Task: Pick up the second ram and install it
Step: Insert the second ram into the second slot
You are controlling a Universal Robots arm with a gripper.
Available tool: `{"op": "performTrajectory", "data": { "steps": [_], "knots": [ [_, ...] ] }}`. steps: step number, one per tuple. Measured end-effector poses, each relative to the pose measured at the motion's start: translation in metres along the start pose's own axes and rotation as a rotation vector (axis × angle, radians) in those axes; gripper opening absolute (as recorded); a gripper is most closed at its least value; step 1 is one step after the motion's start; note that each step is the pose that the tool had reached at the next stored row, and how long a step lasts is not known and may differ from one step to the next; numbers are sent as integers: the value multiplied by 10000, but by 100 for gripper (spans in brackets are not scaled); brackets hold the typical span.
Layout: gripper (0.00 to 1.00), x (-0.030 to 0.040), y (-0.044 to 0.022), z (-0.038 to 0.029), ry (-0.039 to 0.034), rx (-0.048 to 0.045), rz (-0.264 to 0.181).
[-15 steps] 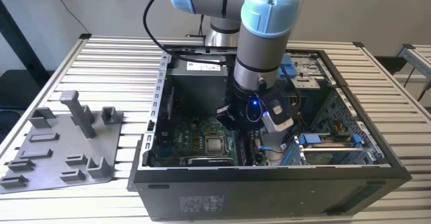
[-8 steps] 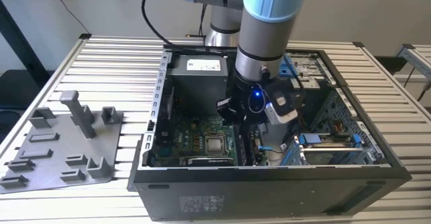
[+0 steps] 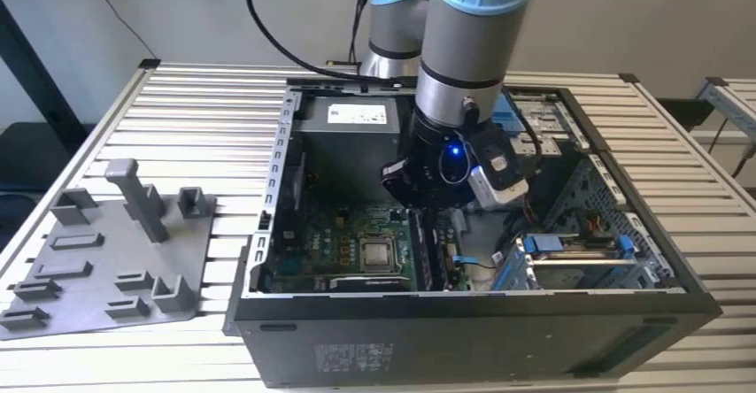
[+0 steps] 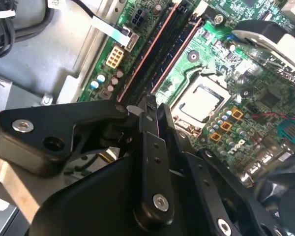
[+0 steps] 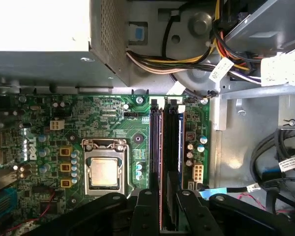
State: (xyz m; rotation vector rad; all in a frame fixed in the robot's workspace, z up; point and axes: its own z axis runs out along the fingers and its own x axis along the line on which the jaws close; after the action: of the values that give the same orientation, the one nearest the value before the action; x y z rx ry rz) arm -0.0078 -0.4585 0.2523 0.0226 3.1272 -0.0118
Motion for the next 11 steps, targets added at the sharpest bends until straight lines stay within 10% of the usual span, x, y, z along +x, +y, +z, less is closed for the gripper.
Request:
{"op": "performTrajectory", "data": {
  "steps": [11],
  "knots": [
    [11, -1, 0, -59, 0, 0, 0]
  ]
}}
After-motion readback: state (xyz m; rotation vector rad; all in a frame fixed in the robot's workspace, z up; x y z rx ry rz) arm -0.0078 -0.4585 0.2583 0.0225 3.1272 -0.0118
